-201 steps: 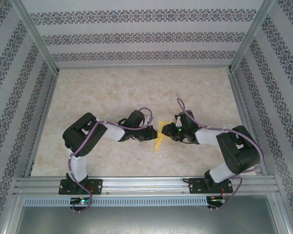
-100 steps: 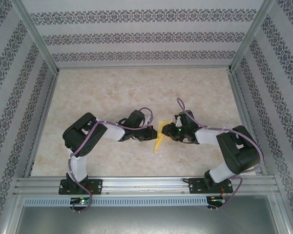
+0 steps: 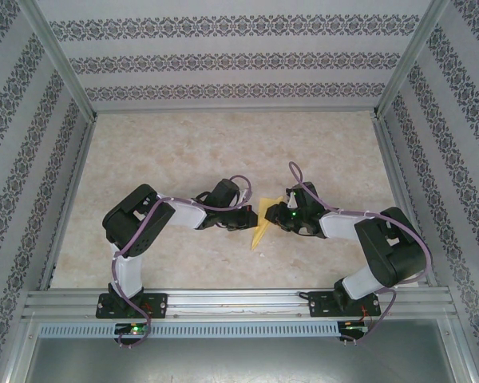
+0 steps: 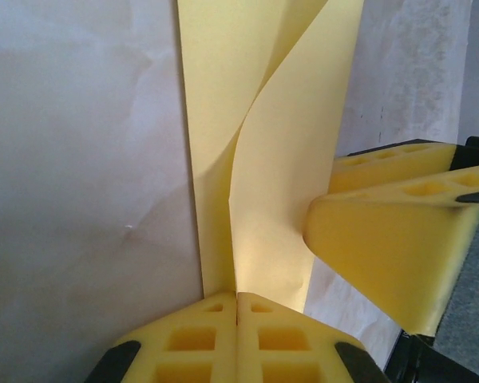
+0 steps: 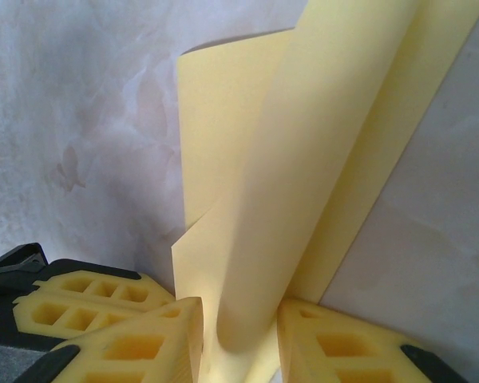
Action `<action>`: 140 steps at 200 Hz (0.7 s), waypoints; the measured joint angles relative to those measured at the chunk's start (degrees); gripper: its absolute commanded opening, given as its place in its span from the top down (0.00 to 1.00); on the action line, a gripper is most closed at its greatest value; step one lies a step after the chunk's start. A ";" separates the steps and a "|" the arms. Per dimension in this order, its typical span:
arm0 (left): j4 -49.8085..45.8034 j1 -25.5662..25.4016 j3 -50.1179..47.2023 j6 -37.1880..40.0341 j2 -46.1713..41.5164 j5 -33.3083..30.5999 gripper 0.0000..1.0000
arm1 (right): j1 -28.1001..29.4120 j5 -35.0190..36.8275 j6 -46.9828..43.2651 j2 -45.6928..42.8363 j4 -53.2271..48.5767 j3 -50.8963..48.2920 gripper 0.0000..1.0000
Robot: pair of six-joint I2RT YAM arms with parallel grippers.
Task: Fold a paper plane with a square sheet of paper (fold left side to right side)
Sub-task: Fold the wing for the fifth time at the center of the table.
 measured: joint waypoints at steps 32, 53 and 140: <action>-1.46 -0.15 0.68 0.00 0.02 -0.48 0.98 | 0.22 0.66 0.00 -0.55 0.70 -0.63 0.68; -2.08 -0.35 1.01 0.00 0.02 -0.90 0.98 | 0.39 1.01 0.00 -0.76 1.07 -0.92 0.68; -4.00 -0.42 2.10 0.00 0.35 -1.03 0.98 | 0.59 1.55 0.02 -1.64 1.73 -1.79 0.69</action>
